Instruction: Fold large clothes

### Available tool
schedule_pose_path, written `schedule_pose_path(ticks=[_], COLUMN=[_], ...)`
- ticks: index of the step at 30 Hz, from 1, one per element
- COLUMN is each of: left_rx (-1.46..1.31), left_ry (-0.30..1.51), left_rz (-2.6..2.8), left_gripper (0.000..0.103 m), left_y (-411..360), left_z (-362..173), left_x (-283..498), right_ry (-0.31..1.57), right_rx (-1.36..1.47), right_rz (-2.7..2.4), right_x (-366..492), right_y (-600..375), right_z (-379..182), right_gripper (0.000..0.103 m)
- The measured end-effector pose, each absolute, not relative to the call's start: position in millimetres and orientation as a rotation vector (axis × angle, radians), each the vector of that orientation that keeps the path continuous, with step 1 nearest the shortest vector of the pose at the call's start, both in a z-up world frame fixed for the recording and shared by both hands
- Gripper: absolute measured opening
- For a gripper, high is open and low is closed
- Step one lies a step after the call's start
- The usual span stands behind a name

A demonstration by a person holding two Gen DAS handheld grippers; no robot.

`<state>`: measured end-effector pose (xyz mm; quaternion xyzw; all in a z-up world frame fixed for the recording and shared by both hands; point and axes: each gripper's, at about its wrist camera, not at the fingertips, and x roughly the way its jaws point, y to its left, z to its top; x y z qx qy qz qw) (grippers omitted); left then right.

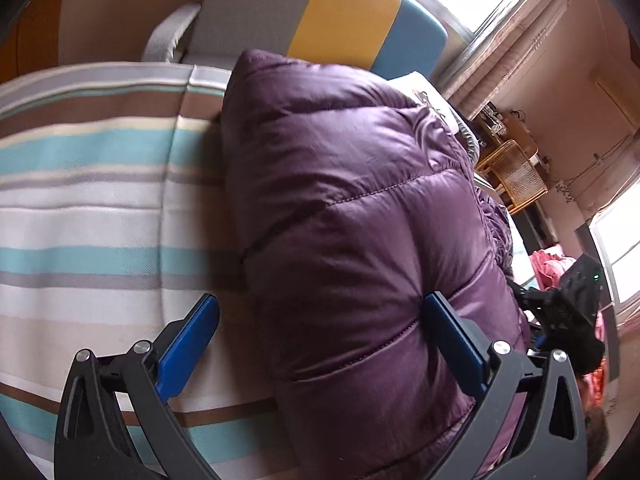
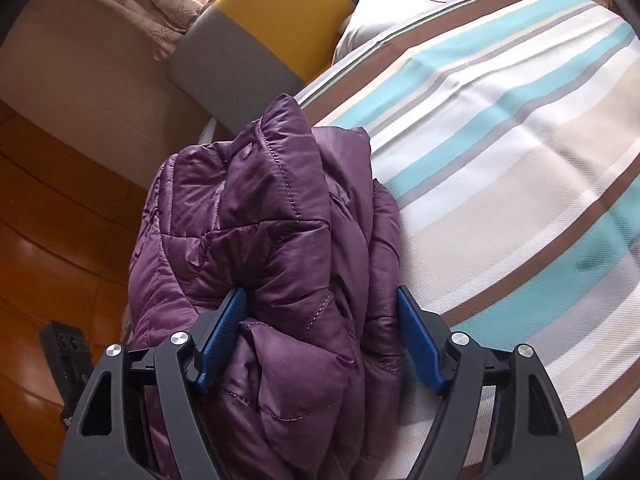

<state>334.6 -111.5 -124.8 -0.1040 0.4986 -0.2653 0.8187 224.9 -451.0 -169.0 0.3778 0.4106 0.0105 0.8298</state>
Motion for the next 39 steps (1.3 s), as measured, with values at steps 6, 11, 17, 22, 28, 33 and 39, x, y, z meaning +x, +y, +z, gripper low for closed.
schedule_pose_path(ticks=[6,11,17,22,28,33,39], left_rx=[-0.196,-0.149,-0.137,-0.120,-0.121,-0.139,-0.171], left_ry=[1.051,1.000,0.945,0.865,0.784,0.744,0.711], left_rz=[-0.632,-0.644,-0.659,-0.663,-0.642,-0.613,-0.550], left_gripper=[0.079,0.063,0.051,0.049,0.050,0.050,0.050], left_y=[-126,-133,-128,-116,-93,-61,-7], left_z=[-125,-114,-96,-69,-36,-22,-15], left_x=[325,313,301,284,267,256,248], right_ry=[0.816,0.759,0.697,0.659,0.608,0.588,0.589], right_rx=[0.754,0.767,0.733,0.732,0.734,0.715,0.693], right_rz=[0.050,0.059,0.066,0.083,0.133,0.187,0.248], right_x=[220,212,199,193,186,187,198], right_y=[-438,-437,-431,-427,-407,-378,-334], right_z=[-163,-155,-135,-117,-93,-73,-62], right_gripper=[0.039,0.028,0.024,0.024,0.024,0.024,0.024])
